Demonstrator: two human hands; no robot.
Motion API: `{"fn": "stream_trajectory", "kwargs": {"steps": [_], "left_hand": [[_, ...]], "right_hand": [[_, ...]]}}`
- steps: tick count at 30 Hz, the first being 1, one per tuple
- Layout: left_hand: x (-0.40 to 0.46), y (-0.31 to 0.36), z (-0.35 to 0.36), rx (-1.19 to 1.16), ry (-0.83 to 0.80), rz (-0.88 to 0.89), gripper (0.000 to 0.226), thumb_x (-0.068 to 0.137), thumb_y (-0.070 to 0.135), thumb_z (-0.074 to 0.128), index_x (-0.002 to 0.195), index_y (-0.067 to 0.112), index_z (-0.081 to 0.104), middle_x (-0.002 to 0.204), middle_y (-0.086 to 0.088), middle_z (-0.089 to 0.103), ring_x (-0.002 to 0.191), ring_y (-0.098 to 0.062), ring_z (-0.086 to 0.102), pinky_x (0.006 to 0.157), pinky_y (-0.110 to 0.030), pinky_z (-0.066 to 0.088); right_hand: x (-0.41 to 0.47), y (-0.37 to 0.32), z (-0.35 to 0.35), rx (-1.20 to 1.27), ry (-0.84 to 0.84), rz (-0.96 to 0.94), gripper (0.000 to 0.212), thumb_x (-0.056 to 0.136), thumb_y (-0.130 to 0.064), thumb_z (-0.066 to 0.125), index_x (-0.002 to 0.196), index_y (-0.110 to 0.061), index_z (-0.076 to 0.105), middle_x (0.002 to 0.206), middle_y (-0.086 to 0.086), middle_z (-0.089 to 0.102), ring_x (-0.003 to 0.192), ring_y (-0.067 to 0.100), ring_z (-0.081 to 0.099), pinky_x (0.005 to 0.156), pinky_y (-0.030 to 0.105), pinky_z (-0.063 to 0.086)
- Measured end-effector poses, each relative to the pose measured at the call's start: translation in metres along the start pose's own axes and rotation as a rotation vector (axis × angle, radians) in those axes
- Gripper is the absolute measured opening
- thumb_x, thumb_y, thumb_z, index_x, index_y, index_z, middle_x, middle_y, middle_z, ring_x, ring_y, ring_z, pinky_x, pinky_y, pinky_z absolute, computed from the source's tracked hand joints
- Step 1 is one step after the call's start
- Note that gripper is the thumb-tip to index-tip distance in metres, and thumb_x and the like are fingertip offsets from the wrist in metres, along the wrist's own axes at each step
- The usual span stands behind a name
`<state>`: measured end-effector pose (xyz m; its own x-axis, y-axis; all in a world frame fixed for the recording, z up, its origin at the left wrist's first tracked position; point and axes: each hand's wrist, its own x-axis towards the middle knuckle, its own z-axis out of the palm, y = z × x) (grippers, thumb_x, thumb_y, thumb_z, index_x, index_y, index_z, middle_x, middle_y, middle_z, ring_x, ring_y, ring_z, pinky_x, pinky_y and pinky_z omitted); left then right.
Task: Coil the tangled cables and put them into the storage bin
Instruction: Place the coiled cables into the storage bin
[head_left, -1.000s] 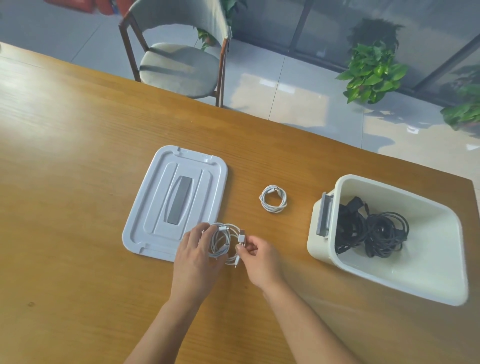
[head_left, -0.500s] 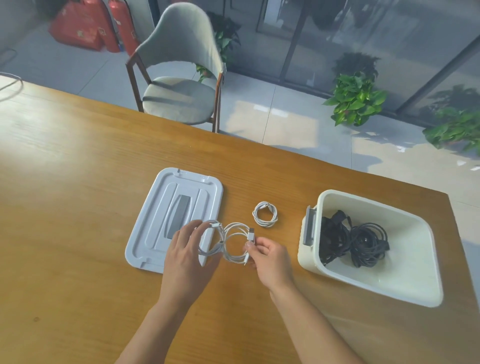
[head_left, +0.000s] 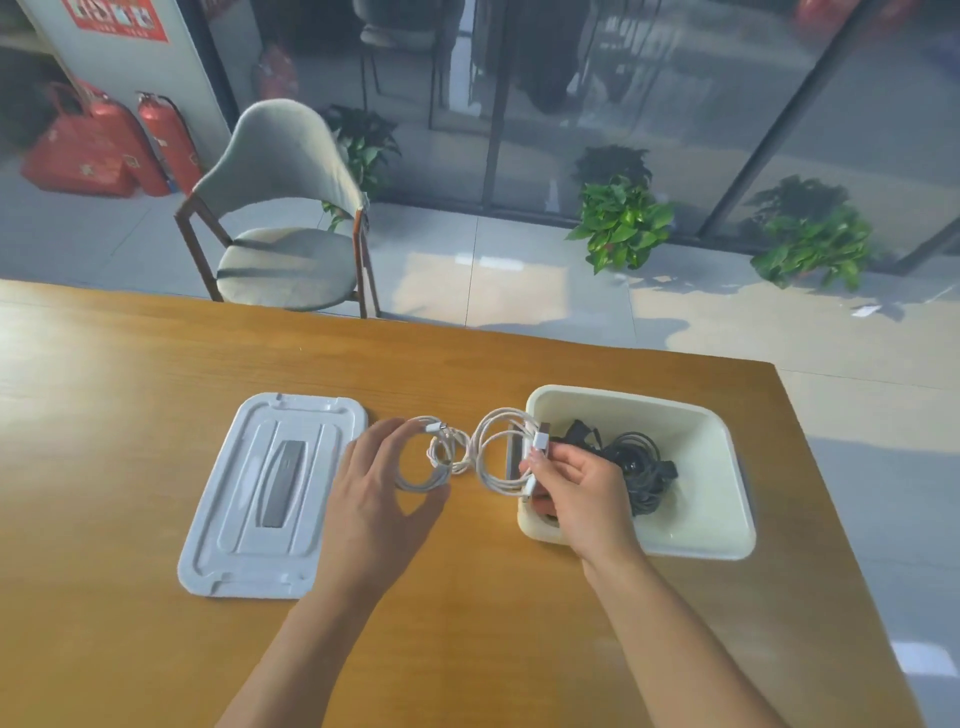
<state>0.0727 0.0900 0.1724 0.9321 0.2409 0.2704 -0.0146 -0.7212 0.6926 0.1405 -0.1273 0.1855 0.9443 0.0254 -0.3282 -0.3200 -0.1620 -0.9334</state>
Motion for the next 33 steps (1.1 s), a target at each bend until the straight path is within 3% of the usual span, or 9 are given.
{"fn": "stream_trajectory", "kwargs": {"steps": [11, 14, 20, 22, 24, 26, 28, 30, 33], "left_hand": [[0.030, 0.093, 0.110, 0.000, -0.286, 0.106, 0.067, 0.083, 0.035, 0.080, 0.142, 0.026, 0.050, 0.139, 0.009, 0.054, 0.126, -0.016, 0.052, 0.107, -0.024, 0.038], [0.038, 0.107, 0.140, -0.009, -0.381, 0.013, 0.070, 0.085, 0.034, 0.080, 0.147, 0.025, 0.048, 0.141, 0.011, 0.051, 0.130, -0.012, 0.047, 0.102, -0.010, 0.027], [0.053, 0.112, 0.182, 0.083, -0.431, -0.111, 0.069, 0.090, 0.025, 0.077, 0.151, 0.018, 0.044, 0.149, 0.001, 0.047, 0.133, -0.019, 0.046, 0.103, -0.018, 0.031], [0.054, 0.110, 0.191, 0.124, -0.457, -0.151, 0.071, 0.093, 0.022, 0.074, 0.154, 0.017, 0.039, 0.153, 0.000, 0.043, 0.138, -0.021, 0.042, 0.109, -0.024, 0.034], [0.053, 0.106, 0.197, 0.174, -0.494, -0.180, 0.073, 0.094, 0.020, 0.072, 0.157, 0.016, 0.034, 0.156, -0.002, 0.039, 0.142, -0.024, 0.038, 0.115, -0.030, 0.033], [0.053, 0.103, 0.201, 0.201, -0.523, -0.205, 0.075, 0.095, 0.021, 0.071, 0.158, 0.016, 0.031, 0.158, -0.005, 0.035, 0.143, -0.026, 0.038, 0.115, -0.032, 0.034], [0.054, 0.101, 0.204, 0.216, -0.538, -0.209, 0.077, 0.095, 0.022, 0.071, 0.159, 0.017, 0.029, 0.158, -0.007, 0.033, 0.142, -0.028, 0.041, 0.113, -0.033, 0.037], [0.053, 0.101, 0.204, 0.228, -0.553, -0.205, 0.078, 0.096, 0.025, 0.070, 0.160, 0.017, 0.026, 0.159, -0.008, 0.032, 0.141, -0.029, 0.042, 0.112, -0.035, 0.038], [0.053, 0.100, 0.205, 0.226, -0.550, -0.197, 0.075, 0.097, 0.035, 0.067, 0.159, 0.015, 0.029, 0.158, -0.009, 0.034, 0.139, -0.031, 0.044, 0.112, -0.038, 0.041]], "right_hand": [[0.048, 0.035, -0.144, -0.010, 0.254, 0.138, 0.019, 0.100, -0.023, 0.070, 0.087, -0.014, 0.080, 0.090, -0.001, 0.080, 0.066, 0.007, 0.069, 0.069, 0.030, 0.061], [0.068, 0.046, -0.159, 0.015, 0.272, 0.172, 0.017, 0.099, -0.018, 0.070, 0.086, -0.010, 0.078, 0.086, 0.002, 0.080, 0.072, 0.013, 0.068, 0.065, 0.028, 0.060], [0.096, 0.056, -0.154, -0.088, 0.264, 0.156, 0.020, 0.099, -0.021, 0.071, 0.079, -0.018, 0.074, 0.080, 0.008, 0.074, 0.063, 0.014, 0.072, 0.058, 0.024, 0.060], [0.099, 0.056, -0.153, -0.127, 0.278, 0.174, 0.015, 0.101, -0.023, 0.068, 0.088, -0.018, 0.071, 0.085, 0.002, 0.073, 0.065, 0.017, 0.075, 0.054, 0.020, 0.056], [0.098, 0.055, -0.152, -0.177, 0.281, 0.174, 0.009, 0.102, -0.025, 0.065, 0.109, -0.019, 0.067, 0.092, -0.005, 0.068, 0.072, 0.022, 0.075, 0.055, 0.025, 0.058], [0.096, 0.054, -0.151, -0.361, 0.288, 0.096, 0.031, 0.101, -0.026, 0.065, 0.132, -0.025, 0.060, 0.099, -0.009, 0.064, 0.084, 0.021, 0.071, 0.073, 0.039, 0.061], [0.093, 0.052, -0.149, -0.583, 0.307, -0.050, 0.042, 0.101, -0.027, 0.065, 0.142, -0.029, 0.055, 0.115, -0.008, 0.062, 0.092, 0.019, 0.065, 0.082, 0.039, 0.055], [0.089, 0.048, -0.148, -0.729, 0.315, -0.225, 0.041, 0.100, -0.024, 0.066, 0.140, -0.027, 0.057, 0.126, -0.004, 0.059, 0.090, 0.021, 0.065, 0.075, 0.040, 0.056], [0.090, 0.046, -0.150, -0.902, 0.303, -0.513, 0.032, 0.091, -0.012, 0.075, 0.121, -0.021, 0.068, 0.118, 0.000, 0.061, 0.096, 0.022, 0.063, 0.072, 0.030, 0.054]]}}
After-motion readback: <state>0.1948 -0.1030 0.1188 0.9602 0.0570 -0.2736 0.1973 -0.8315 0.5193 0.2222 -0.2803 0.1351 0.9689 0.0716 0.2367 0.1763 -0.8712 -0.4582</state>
